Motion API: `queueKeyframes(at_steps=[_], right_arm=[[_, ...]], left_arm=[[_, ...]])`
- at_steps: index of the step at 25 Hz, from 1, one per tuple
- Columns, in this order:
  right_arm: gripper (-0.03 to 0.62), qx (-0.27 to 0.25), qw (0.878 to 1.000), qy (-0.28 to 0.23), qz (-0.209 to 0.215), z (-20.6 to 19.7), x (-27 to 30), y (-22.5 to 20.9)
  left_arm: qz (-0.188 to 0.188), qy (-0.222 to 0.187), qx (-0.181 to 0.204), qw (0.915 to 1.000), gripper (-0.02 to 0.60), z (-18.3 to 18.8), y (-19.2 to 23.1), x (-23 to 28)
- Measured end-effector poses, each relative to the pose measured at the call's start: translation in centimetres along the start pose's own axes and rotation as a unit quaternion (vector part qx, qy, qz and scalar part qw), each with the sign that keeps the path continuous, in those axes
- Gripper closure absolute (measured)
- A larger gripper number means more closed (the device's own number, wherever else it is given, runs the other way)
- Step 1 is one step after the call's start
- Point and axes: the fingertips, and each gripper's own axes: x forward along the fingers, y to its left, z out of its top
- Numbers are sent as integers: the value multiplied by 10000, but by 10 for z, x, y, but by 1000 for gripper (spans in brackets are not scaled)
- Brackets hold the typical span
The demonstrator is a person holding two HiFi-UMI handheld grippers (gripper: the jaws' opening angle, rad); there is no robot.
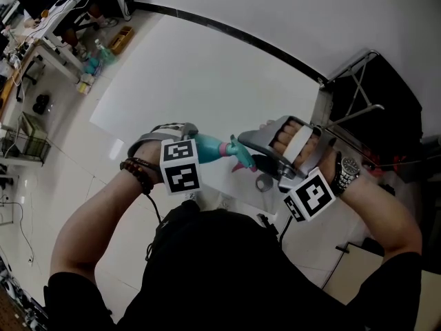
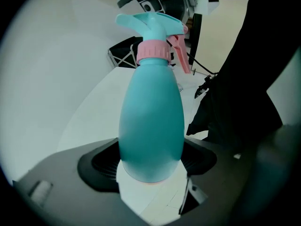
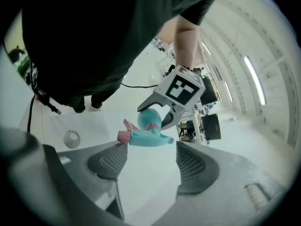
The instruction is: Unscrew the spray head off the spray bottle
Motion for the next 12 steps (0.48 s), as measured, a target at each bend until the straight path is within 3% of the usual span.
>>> queueKeyframes(at_steps=[3, 4, 5, 6, 8, 12], right_arm=[[289, 1302, 9910, 65, 319, -17, -9, 2], [289, 1945, 9798, -8, 458, -21, -12, 0], [289, 2688, 9611, -157, 608, -24, -14, -3], [289, 3468, 9342, -370, 751, -25, -15, -8], [289, 4835, 8663, -831, 939, -25, -14, -21], [290, 6373, 7575, -1084, 911, -31, -2, -38]], left_arm=[[260, 146, -149, 9994, 167, -10, 9, 4], [344, 198, -198, 9990, 167, -13, 12, 5], [422, 244, -247, 9985, 167, -16, 16, 5], [491, 284, -292, 9980, 167, -18, 19, 5], [597, 343, -356, 9970, 167, -20, 24, 5], [738, 398, -381, 9957, 167, -18, 28, 4]])
